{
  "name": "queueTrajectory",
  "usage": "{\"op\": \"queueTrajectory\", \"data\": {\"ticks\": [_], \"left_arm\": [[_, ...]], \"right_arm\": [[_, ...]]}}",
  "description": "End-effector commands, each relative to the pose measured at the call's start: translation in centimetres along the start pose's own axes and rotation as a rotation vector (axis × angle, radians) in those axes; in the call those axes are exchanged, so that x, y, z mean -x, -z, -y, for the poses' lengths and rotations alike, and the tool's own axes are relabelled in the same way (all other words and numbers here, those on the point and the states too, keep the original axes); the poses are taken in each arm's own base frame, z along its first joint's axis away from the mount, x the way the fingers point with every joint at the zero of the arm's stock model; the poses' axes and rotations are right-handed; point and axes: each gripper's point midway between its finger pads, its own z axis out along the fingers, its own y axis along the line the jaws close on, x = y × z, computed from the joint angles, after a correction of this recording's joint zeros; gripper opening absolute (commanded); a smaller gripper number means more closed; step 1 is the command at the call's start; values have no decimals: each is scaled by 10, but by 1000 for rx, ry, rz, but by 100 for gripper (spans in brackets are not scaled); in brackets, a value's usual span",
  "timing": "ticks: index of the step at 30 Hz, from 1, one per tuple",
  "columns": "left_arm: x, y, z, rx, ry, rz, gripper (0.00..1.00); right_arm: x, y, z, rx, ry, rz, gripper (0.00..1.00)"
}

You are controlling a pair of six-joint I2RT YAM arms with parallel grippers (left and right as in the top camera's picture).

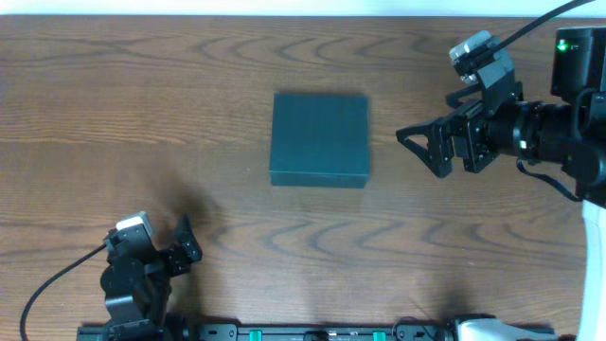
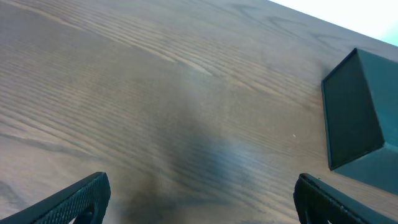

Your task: Pack container

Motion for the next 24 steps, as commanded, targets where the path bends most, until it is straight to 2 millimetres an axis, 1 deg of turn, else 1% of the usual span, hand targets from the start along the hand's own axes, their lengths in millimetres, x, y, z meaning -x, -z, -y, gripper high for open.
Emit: {"op": "queueTrajectory", "data": {"ticks": [1,5,10,13,17,24], "left_arm": [[-3,-5,-2,2,19,7,95],[-7,-14,-5,8,41,23,95],[-6,-27,-6,-7,63,86,95],[-3,-26,-9,10,65,102,95],[2,-23,-8,3,64,127,95],[1,-24,-8,5,56,125,95]], "right_arm": [[0,-1,-3,10,16,-2,99],[0,-1,-3,10,16,-2,99],[0,-1,-3,10,16,-2,99],[0,-1,-3,10,16,-2,99],[0,-1,-3,10,16,-2,99],[0,-1,-3,10,16,-2,99]]}}
